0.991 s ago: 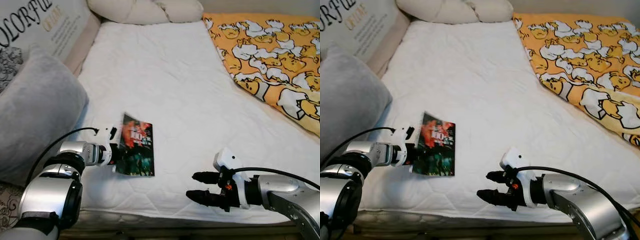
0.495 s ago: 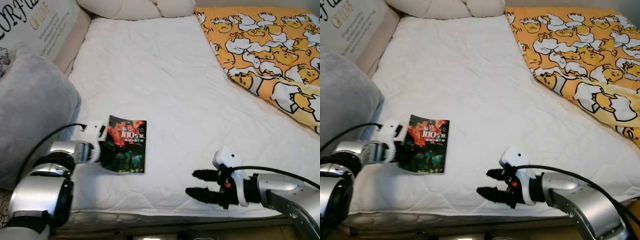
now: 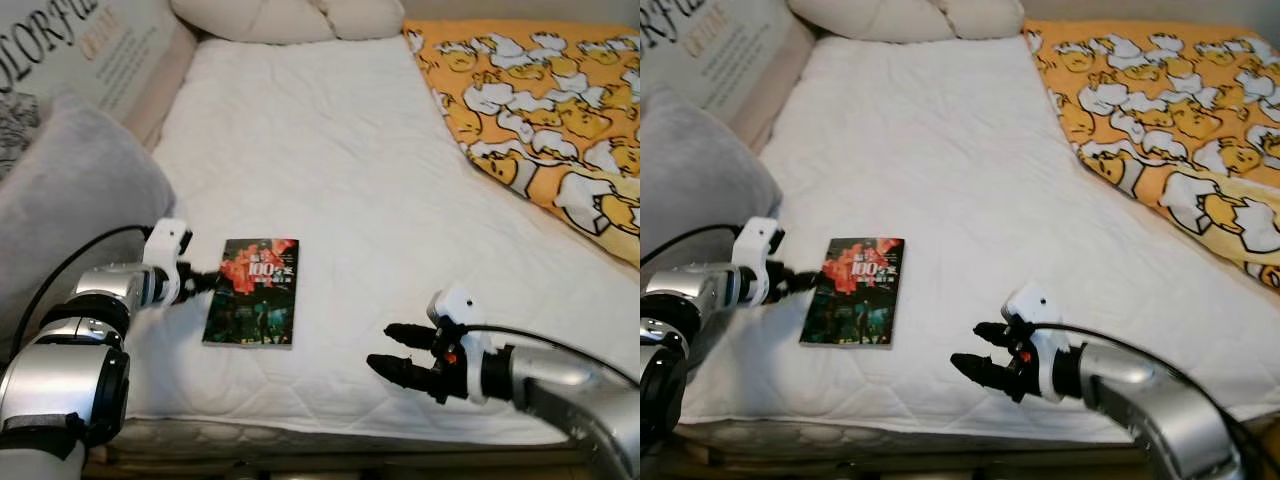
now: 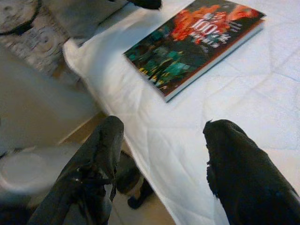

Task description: Clean up the room

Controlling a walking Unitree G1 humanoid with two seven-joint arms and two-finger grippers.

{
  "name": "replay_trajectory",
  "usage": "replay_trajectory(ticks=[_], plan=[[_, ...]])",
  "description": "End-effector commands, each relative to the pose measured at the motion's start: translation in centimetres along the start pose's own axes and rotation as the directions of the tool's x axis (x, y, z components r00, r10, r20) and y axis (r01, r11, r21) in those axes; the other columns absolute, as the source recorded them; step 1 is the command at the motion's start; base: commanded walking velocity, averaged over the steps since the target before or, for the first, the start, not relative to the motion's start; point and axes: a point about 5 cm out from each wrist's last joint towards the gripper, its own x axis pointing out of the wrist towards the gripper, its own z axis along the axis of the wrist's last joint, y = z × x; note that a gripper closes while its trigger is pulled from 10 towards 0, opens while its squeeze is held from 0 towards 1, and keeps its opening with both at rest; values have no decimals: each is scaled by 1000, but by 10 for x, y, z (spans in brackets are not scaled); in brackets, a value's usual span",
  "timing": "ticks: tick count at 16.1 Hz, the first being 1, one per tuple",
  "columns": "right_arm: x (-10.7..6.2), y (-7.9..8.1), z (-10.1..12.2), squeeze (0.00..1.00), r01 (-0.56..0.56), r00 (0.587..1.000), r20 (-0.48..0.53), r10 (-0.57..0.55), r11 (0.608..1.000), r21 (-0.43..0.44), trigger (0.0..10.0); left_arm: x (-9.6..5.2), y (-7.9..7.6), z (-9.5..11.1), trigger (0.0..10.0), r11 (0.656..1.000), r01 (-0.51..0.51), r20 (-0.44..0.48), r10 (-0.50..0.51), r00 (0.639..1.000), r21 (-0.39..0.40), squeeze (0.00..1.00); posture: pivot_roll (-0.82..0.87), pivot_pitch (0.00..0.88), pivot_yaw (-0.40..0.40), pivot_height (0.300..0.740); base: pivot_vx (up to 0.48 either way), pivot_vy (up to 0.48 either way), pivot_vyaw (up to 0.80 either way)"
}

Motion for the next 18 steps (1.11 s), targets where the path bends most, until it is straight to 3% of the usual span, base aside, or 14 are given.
replay_trajectory(ticks=[1,2,4,5,6,8,10,13,18], plan=[[-1,-9,-4,0,105,994,15,-105,994,18,10000,4,-8,7,10000,998,49,81,-47,996,-28,1000,-189,0,42,740,0,0,0],[3,-15,-8,0,194,980,24,-195,980,37,10000,7,-18,14,10000,991,115,163,-104,981,-61,1000,-183,0,42,740,0,0,0],[8,-22,-15,0,293,955,22,-296,950,104,10000,11,-35,19,10000,978,191,241,-167,956,-81,1000,-158,0,32,740,0,0,0],[12,-24,-17,0,337,939,32,-343,934,116,10000,7,-54,16,10000,960,255,281,-214,936,-119,306,-149,0,29,740,0,0,0],[13,-29,-17,0,418,903,51,-426,901,117,10000,-3,-71,10,10000,949,291,307,-242,920,-124,0,-139,0,26,740,0,0,0],[14,-33,-15,0,492,859,77,-507,857,153,10000,-18,-86,-2,10000,986,164,356,-163,920,27,0,-130,0,23,740,0,0,0],[14,-36,-11,0,567,797,117,-593,800,194,10000,-39,-87,-16,10000,991,-67,459,8,888,112,0,-104,0,-5,740,0,0,0],[15,-40,-12,0,617,746,134,-652,753,227,10000,-65,-86,-28,10000,984,-172,493,133,860,35,0,-92,0,-15,740,0,0,0],[28,-36,-9,0,616,756,133,-641,765,186,10000,-71,-91,-37,10000,971,-239,478,201,855,18,0,-76,0,-38,740,0,-364,0]])
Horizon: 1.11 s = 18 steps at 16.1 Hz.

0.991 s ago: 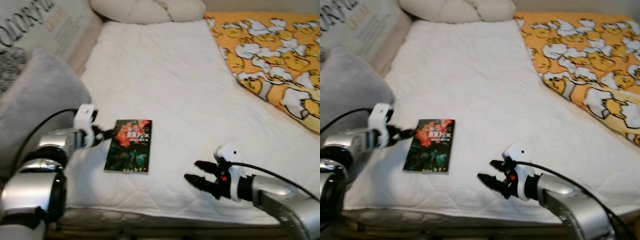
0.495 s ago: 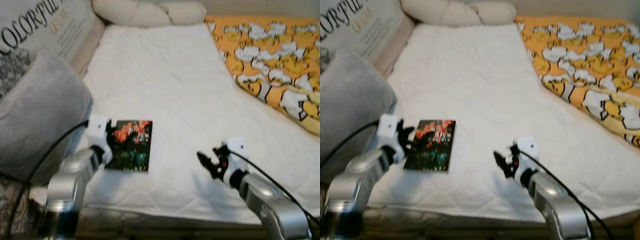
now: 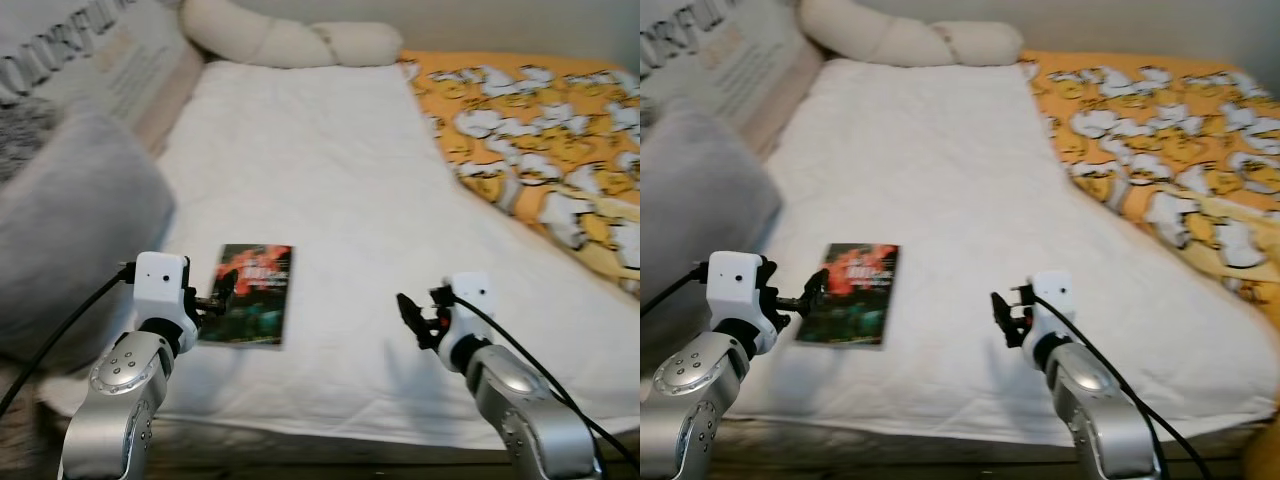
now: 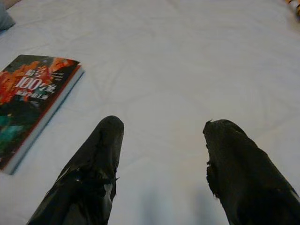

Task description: Clean up the room

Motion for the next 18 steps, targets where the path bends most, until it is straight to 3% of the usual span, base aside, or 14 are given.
replay_trajectory(ticks=[1,6,10,12,15,18], plan=[[1,-4,3,0,20,1000,12,-19,1000,-20,10000,-1,-2,4,10000,1000,-9,8,9,1000,12,0,-75,0,-42,740,0,-398,0],[7,-9,4,0,101,994,31,-102,995,10,10000,-2,7,6,10000,998,-34,-6,35,999,51,0,-72,0,-41,740,0,-397,0],[8,-12,3,0,147,988,48,-145,988,-39,10000,-3,6,4,10000,998,-38,-23,39,999,57,0,-90,0,-19,740,0,-397,0],[8,-12,3,0,141,989,45,-138,989,-55,10000,-4,5,4,10000,997,-31,-30,33,999,66,0,-90,0,-24,740,0,-398,0],[8,-8,-1,0,110,994,23,-111,994,9,10000,-4,4,3,10000,996,-21,-38,24,999,89,0,-89,0,-22,740,0,-398,0],[8,-8,-1,0,110,994,29,-110,994,4,10000,-4,4,3,10000,996,-20,-40,24,999,90,0,-94,0,-17,740,0,-396,0]])
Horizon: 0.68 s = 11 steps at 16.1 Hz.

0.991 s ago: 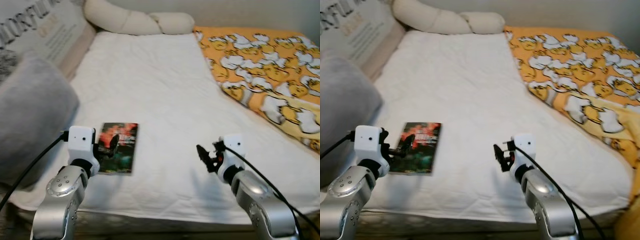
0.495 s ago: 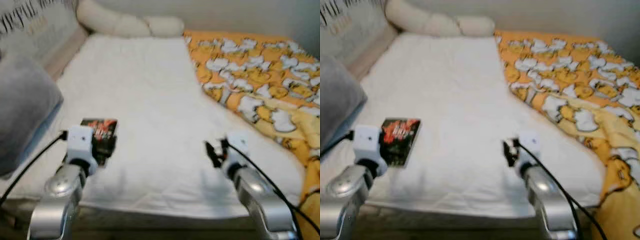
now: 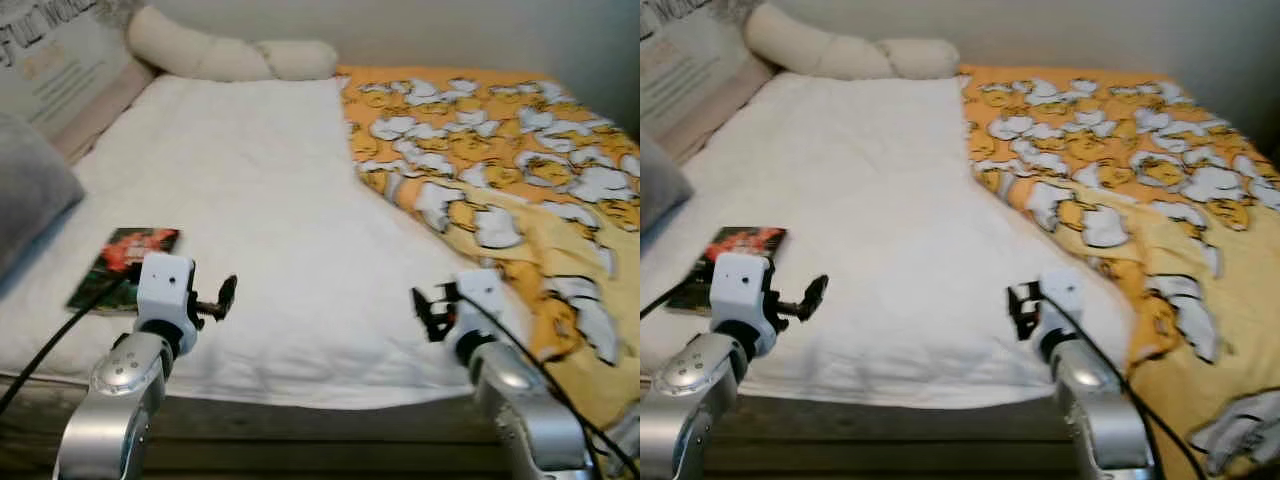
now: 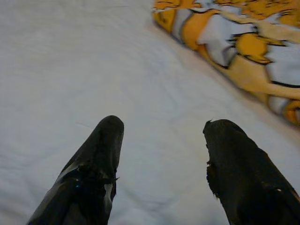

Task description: Clean up the room

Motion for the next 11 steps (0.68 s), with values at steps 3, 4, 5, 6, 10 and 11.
replay_trajectory(ticks=[3,4,5,6,10,11], plan=[[3,2,7,0,-14,1000,20,14,1000,1,10000,0,1,-2,10000,1000,-7,-17,7,1000,9,0,-102,0,-13,740,0,-396,0],[3,2,7,0,-13,1000,21,13,1000,0,10000,0,1,-3,10000,1000,-5,-19,5,1000,10,0,-102,0,-13,740,0,-398,0],[4,2,8,0,-13,1000,21,13,1000,-1,10000,0,1,-3,10000,1000,-4,-19,4,1000,10,0,-102,0,-13,740,0,-398,0],[4,1,8,0,-13,1000,20,13,1000,-2,10000,0,1,-3,10000,1000,-4,-20,4,1000,13,0,-101,0,-14,740,0,-390,0],[4,3,6,0,-20,1000,14,20,1000,-10,10000,0,2,-3,10000,1000,-4,-20,5,1000,16,0,-101,0,-12,740,0,-395,0],[4,2,6,0,-18,1000,12,18,1000,-4,10000,1,1,-3,10000,1000,-3,-20,3,1000,17,0,-103,0,-10,740,0,-398,0]])
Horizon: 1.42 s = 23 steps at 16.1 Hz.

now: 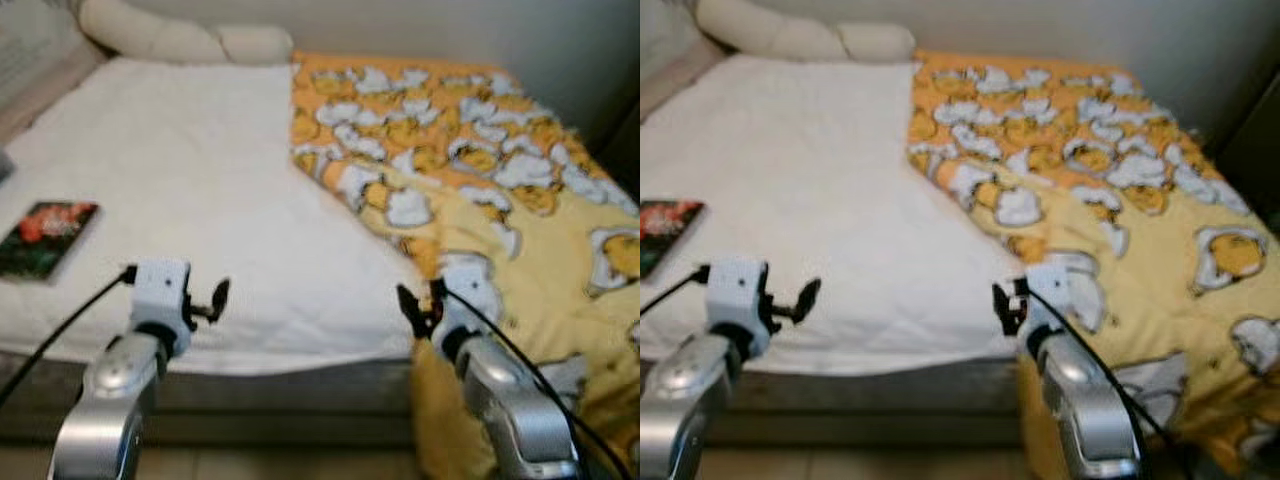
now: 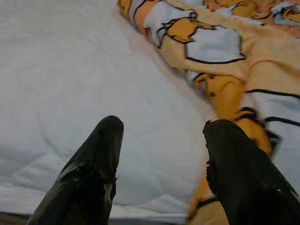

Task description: Clean up the room

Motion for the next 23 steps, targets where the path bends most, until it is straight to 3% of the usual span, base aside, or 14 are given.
replay_trajectory(ticks=[1,10,17,23], plan=[[-2,-9,-1,0,32,999,-6,-32,999,2,10000,1,-5,2,10000,1000,15,7,-15,1000,-3,0,-104,0,-10,740,0,-394,0],[-1,-7,-2,0,0,1000,-22,-1,999,-43,10000,3,-8,2,10000,1000,25,6,-25,1000,12,0,-103,0,-11,740,0,-385,52],[-3,4,-7,0,-101,994,-40,99,994,-42,10000,3,-8,1,10000,1000,23,10,-23,1000,21,0,-99,0,-15,740,0,-407,800],[-3,2,-11,0,-97,994,-49,95,994,-43,10000,4,-8,2,10000,998,25,14,-26,1000,55,0,-94,0,-21,740,0,-407,800]])
